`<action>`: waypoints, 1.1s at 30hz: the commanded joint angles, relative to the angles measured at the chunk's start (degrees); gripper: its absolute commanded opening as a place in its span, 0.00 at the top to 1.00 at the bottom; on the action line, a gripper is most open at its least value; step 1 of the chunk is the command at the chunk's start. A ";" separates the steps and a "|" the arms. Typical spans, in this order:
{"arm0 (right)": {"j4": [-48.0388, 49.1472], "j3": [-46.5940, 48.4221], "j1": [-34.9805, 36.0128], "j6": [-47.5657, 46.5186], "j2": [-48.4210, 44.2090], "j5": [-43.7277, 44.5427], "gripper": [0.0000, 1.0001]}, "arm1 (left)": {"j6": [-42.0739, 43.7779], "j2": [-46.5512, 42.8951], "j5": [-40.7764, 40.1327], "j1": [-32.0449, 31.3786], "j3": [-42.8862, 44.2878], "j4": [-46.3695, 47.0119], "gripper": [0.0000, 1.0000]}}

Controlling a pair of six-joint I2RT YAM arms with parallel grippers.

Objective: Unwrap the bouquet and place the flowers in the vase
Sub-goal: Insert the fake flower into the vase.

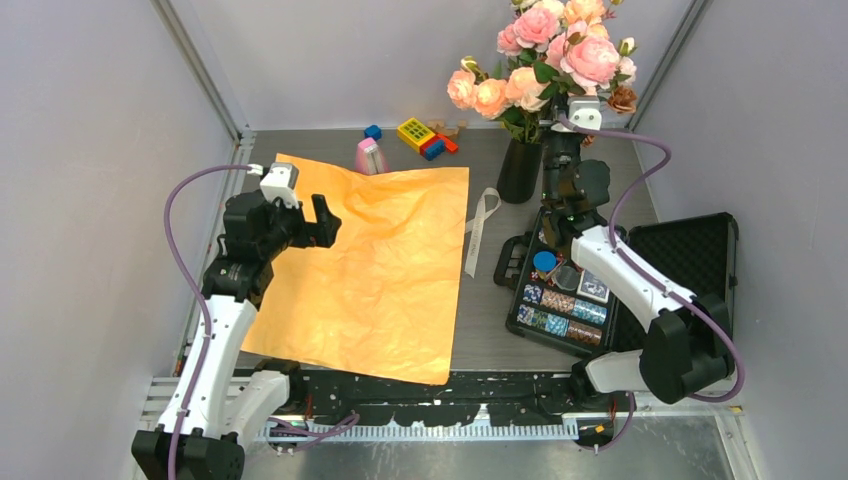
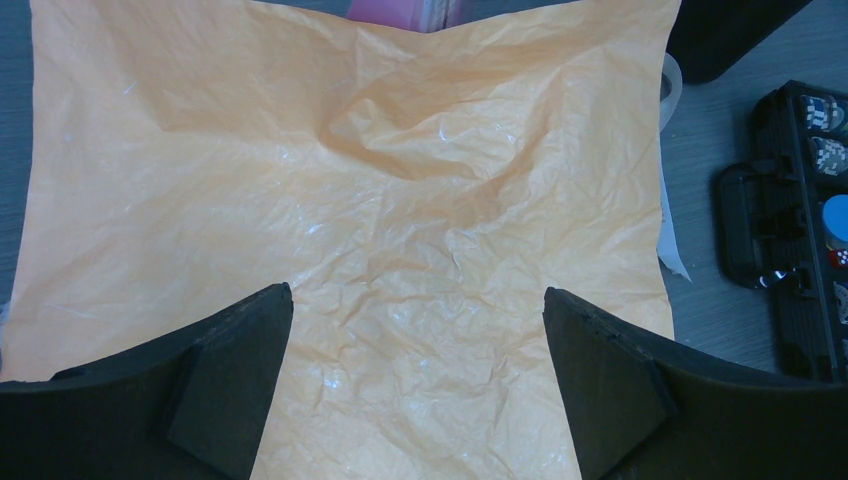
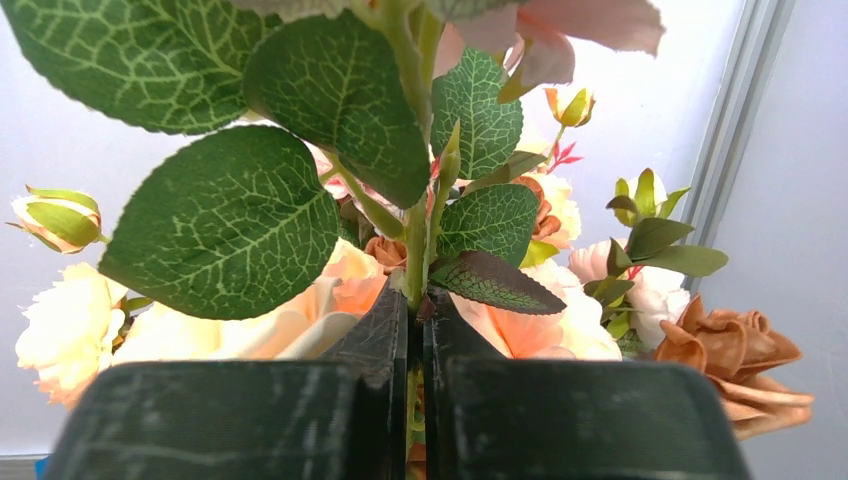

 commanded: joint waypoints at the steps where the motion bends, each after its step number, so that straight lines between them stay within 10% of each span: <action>1: -0.66 -0.51 -0.34 1.85 1.00 2.15 1.00 | -0.08 -1.01 0.02 0.27 -0.20 2.57 0.00; 33: -5.64 -7.06 -0.50 3.01 1.04 6.25 1.00 | -0.17 -1.24 0.43 0.27 -0.29 2.75 0.01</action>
